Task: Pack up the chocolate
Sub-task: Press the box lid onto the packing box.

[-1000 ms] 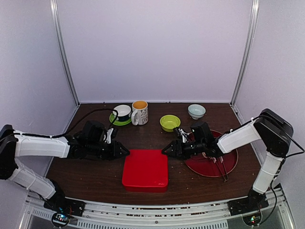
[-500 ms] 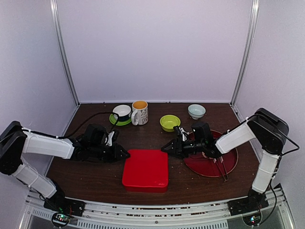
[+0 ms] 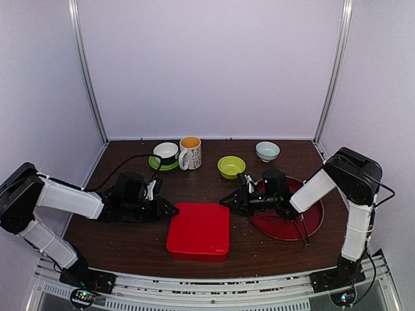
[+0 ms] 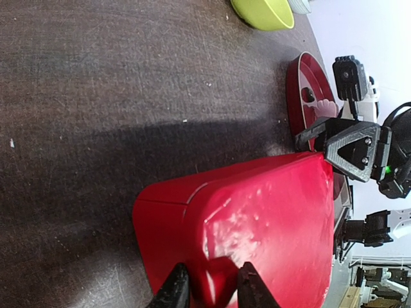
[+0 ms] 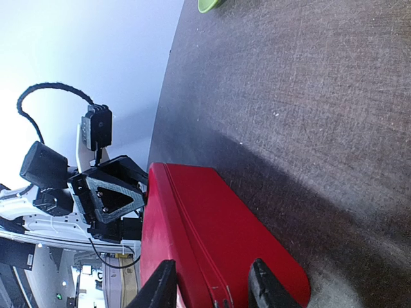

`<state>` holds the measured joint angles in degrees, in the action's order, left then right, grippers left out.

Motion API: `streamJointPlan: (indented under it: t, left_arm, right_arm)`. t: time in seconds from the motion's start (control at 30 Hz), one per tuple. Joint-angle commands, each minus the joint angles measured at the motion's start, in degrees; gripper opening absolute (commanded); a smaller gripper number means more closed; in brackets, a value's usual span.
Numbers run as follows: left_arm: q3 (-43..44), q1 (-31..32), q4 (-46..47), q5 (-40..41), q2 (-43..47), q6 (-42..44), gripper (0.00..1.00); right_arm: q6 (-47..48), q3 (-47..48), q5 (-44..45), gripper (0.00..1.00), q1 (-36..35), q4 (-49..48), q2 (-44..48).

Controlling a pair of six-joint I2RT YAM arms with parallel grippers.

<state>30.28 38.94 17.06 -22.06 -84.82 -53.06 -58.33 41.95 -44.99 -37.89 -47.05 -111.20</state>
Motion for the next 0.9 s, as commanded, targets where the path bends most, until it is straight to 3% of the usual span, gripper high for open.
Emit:
streamJointPlan:
  t: [0.0,0.73,0.87]
  left_arm:
    - [-0.2,-0.1,1.8,-0.6,-2.0,0.7,0.27]
    - [2.0,-0.1,4.5,-2.5,-7.9,1.1,0.26]
    - [2.5,-0.1,4.4,-2.6,-8.2,1.4,0.26]
  right_arm:
    - [-3.2,-1.4,-0.5,0.37,0.2,-4.6,-2.0]
    - [-7.9,-5.4,-1.9,0.13,0.1,-12.4,-6.1]
    - [-9.8,-7.6,-1.9,0.16,0.1,-16.0,-5.7]
